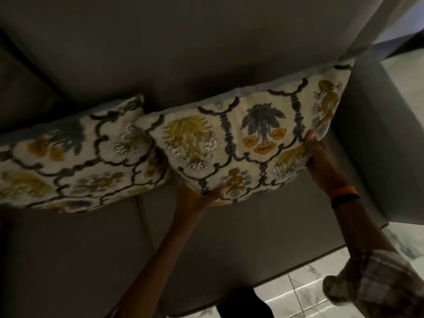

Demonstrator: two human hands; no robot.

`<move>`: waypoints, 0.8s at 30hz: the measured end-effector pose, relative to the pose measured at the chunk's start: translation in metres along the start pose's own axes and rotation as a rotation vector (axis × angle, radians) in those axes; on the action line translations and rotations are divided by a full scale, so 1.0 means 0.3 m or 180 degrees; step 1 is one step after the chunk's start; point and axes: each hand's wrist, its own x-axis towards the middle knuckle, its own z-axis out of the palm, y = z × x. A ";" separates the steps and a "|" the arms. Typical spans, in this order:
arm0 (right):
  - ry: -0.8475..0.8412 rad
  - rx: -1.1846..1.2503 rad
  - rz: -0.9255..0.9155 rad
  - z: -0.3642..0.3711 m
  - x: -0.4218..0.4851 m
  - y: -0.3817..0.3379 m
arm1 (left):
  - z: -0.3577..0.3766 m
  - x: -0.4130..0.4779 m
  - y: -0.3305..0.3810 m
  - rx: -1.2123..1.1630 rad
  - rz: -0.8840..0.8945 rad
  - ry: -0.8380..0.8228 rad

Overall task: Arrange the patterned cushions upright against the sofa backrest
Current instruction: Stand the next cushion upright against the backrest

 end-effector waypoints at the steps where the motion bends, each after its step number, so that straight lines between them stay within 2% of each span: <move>1: 0.0054 0.0040 0.0051 -0.066 0.051 -0.003 | 0.063 0.074 -0.009 0.0195 0.0126 -0.0013; 7: 0.0456 0.0162 0.0125 -0.389 0.361 -0.006 | 0.395 0.397 0.007 0.0160 0.0227 -0.0169; 11: 0.0401 0.0518 -0.0010 -0.480 0.497 0.053 | 0.523 0.528 -0.078 0.0340 0.0068 -0.0048; 15: 0.0244 0.0365 0.0213 -0.511 0.524 0.113 | 0.565 0.539 -0.066 0.0253 -0.0029 -0.0034; 17: 0.0507 0.0305 0.0286 -0.474 0.497 0.132 | 0.553 0.539 -0.060 0.0198 0.0119 0.0008; 20: 0.1224 0.0183 0.0190 -0.354 0.397 0.177 | 0.509 0.508 -0.059 0.0132 0.0196 0.0070; 22: 0.1697 0.0104 0.0304 -0.235 0.310 0.240 | 0.456 0.461 -0.084 0.0347 0.0171 0.0031; 24: 0.1948 -0.0271 0.0588 -0.080 0.201 0.312 | 0.366 0.380 -0.119 0.0915 0.0102 -0.0063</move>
